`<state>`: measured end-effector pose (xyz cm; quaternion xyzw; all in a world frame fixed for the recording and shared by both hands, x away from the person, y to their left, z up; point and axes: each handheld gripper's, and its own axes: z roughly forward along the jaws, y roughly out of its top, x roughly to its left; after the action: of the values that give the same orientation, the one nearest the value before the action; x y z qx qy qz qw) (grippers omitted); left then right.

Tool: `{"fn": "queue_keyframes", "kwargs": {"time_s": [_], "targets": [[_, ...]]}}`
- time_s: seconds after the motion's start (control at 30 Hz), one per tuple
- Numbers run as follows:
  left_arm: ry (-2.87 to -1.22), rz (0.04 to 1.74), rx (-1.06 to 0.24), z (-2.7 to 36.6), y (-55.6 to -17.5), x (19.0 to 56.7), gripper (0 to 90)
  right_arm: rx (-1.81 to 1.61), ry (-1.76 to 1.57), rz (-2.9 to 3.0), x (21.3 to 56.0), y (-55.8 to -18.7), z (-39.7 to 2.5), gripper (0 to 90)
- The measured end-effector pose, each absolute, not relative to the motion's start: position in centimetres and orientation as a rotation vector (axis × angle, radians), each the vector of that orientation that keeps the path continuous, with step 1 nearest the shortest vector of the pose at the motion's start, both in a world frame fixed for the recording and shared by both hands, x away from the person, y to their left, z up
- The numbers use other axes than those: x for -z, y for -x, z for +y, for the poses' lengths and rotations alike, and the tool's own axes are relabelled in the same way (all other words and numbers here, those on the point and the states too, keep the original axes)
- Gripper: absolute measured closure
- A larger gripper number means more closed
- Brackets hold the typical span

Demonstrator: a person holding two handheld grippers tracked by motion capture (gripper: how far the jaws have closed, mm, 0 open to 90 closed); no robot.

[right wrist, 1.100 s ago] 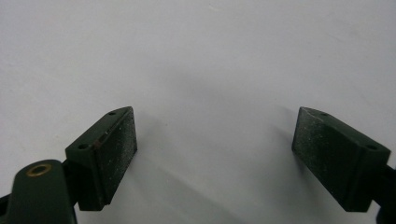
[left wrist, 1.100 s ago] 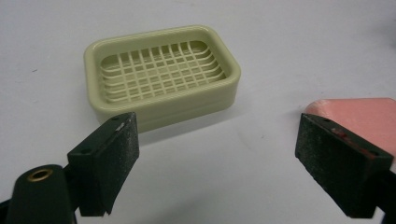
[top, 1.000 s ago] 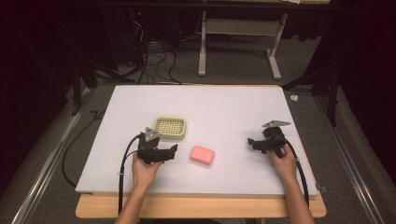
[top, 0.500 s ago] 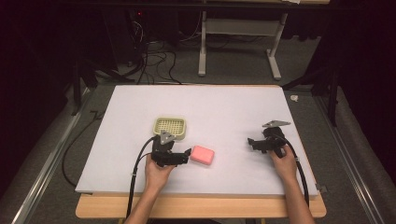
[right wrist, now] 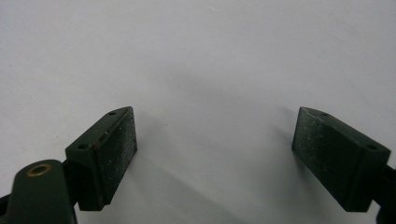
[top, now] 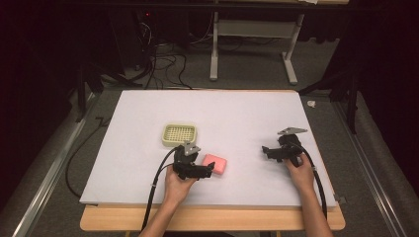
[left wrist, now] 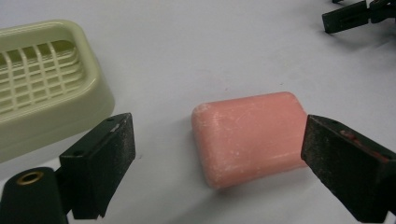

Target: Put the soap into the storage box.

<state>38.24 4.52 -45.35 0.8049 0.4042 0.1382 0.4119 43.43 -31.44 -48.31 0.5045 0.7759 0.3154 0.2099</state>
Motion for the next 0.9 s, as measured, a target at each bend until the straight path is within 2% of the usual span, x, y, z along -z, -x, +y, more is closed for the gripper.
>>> {"fn": "queue_keyframes", "kwargs": {"time_s": [0.9], "targets": [[-2.068, 1.036, -0.306, 1.2, -38.3, 47.3, 5.2, -0.875, -1.401, 2.158, 48.3, -43.4, -31.4, 14.4]]}}
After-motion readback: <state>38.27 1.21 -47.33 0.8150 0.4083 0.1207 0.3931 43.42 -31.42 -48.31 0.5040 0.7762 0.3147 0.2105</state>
